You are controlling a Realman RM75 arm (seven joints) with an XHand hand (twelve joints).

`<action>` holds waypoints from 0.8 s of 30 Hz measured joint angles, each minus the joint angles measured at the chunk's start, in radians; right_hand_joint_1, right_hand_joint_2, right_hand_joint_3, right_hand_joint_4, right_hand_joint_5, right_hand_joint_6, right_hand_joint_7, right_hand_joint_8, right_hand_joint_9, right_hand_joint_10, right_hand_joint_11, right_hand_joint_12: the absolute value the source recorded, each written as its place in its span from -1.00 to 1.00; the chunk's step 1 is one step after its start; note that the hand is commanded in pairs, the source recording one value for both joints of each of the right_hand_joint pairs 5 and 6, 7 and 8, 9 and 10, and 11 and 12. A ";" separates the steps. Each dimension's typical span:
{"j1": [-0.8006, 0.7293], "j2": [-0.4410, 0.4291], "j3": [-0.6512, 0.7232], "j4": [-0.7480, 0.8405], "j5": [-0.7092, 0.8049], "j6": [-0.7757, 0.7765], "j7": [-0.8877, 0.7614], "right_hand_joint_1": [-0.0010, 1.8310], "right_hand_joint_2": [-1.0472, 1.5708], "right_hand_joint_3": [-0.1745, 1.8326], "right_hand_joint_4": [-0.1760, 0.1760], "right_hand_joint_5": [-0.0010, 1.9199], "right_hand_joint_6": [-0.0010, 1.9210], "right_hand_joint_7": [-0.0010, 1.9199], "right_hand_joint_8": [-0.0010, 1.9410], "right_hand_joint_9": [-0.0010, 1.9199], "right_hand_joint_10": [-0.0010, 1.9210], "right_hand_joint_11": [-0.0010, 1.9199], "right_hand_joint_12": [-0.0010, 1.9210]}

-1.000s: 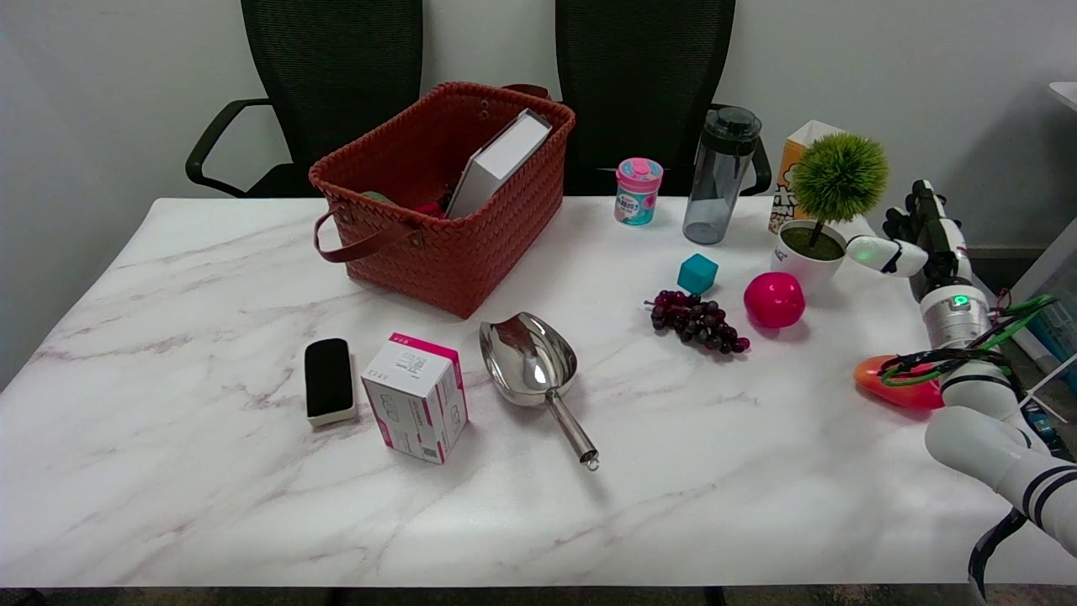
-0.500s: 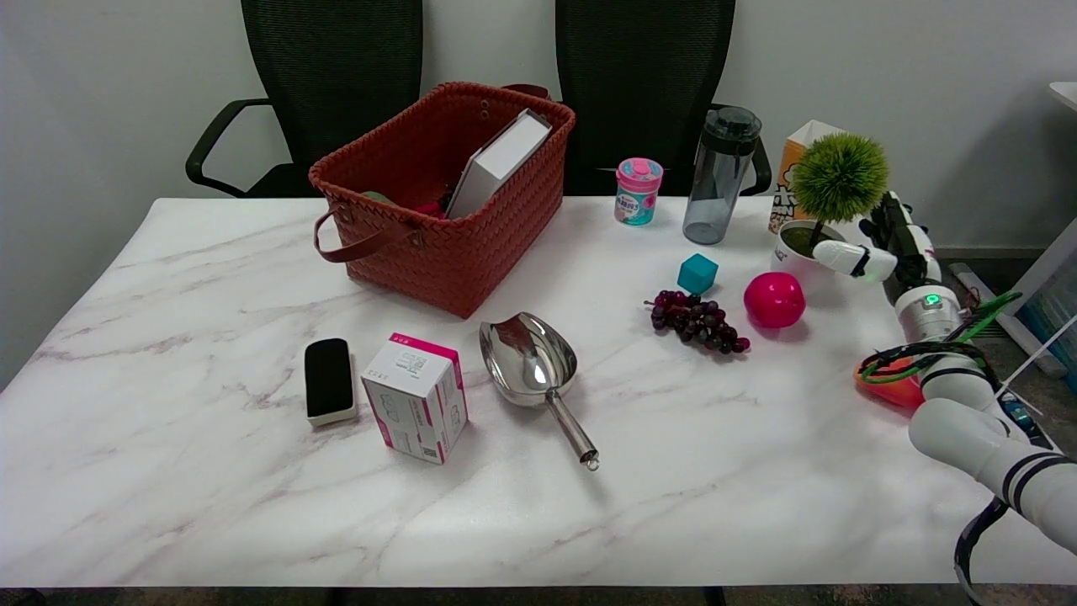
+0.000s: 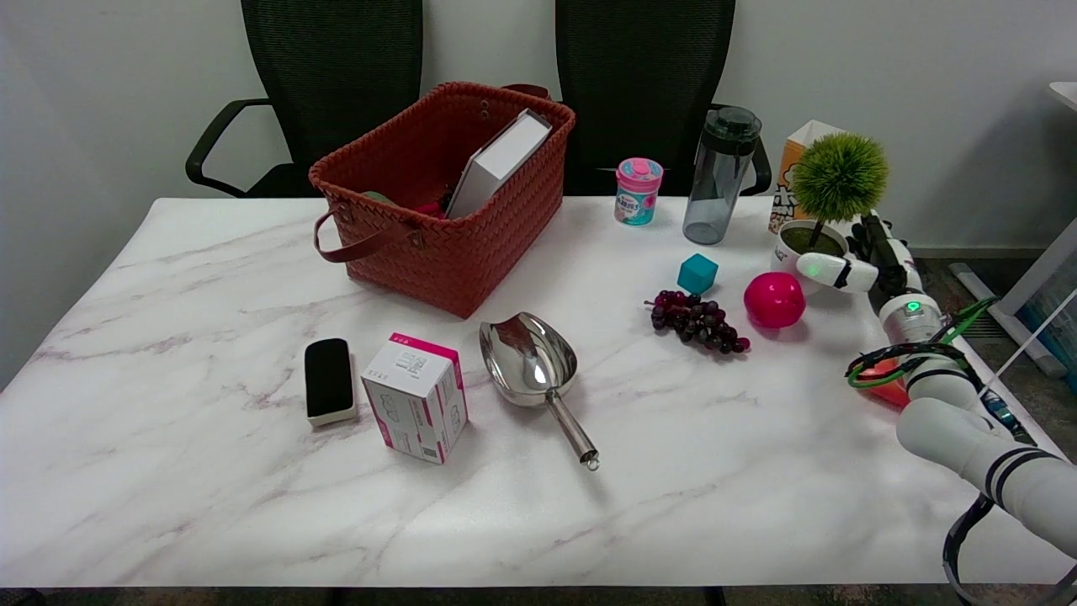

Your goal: Pick up the potted plant.

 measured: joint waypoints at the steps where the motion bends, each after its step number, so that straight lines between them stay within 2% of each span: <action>1: 0.003 -0.001 -0.002 -0.003 -0.003 -0.003 0.000 0.17 -0.47 -0.55 0.00 -1.00 -1.00 -0.91 -0.91 -0.85 -0.85 -1.00 -1.00; 17: 0.033 -0.010 -0.014 -0.026 -0.031 -0.027 -0.010 0.27 -0.40 -0.55 0.00 -1.00 -1.00 -0.91 -0.91 -0.86 -0.86 -1.00 -1.00; 24: 0.039 -0.012 -0.014 -0.030 -0.035 -0.029 -0.020 0.32 -0.31 -0.46 0.00 -1.00 -1.00 -0.90 -0.90 -0.85 -0.85 -1.00 -1.00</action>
